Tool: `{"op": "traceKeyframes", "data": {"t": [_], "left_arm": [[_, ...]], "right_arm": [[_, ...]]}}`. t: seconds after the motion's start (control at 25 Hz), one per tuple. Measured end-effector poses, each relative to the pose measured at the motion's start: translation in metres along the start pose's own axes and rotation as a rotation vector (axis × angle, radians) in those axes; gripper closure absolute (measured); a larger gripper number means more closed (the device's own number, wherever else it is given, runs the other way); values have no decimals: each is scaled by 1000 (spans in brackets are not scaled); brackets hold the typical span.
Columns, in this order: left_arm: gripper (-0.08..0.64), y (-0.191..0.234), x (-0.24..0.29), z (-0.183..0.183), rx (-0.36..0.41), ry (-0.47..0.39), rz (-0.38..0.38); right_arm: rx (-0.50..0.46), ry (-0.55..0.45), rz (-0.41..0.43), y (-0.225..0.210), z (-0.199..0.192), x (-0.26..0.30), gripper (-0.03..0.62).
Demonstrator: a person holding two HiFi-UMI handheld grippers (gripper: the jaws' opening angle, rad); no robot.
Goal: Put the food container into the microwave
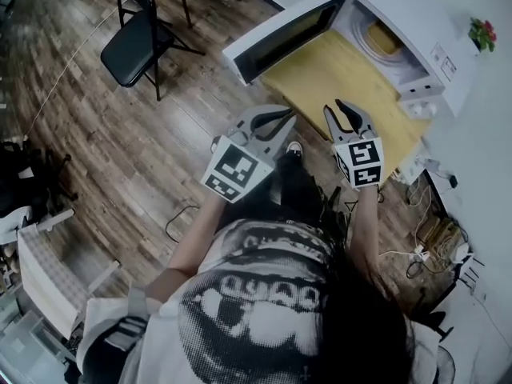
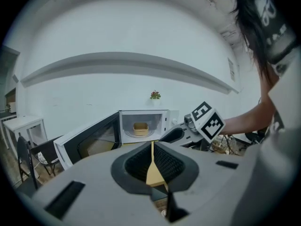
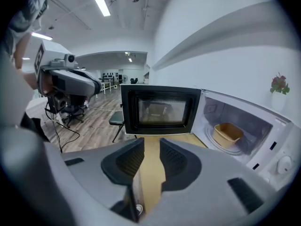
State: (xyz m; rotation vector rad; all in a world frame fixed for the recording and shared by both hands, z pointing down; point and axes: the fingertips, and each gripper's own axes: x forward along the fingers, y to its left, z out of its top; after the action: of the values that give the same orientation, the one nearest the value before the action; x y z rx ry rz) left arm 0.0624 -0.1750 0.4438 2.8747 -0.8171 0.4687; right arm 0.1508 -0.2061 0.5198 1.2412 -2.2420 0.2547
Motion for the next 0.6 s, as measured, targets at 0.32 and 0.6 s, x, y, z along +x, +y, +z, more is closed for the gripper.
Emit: {"op": "traceKeyframes", "data": {"t": [0.32, 0.6], "left_arm": [[548, -21, -22, -10, 34, 0, -65], [548, -38, -29, -11, 66, -14, -100]], "right_arm": [[57, -41, -21, 55, -1, -35, 525], [52, -63, -30, 81, -1, -55, 560]]}}
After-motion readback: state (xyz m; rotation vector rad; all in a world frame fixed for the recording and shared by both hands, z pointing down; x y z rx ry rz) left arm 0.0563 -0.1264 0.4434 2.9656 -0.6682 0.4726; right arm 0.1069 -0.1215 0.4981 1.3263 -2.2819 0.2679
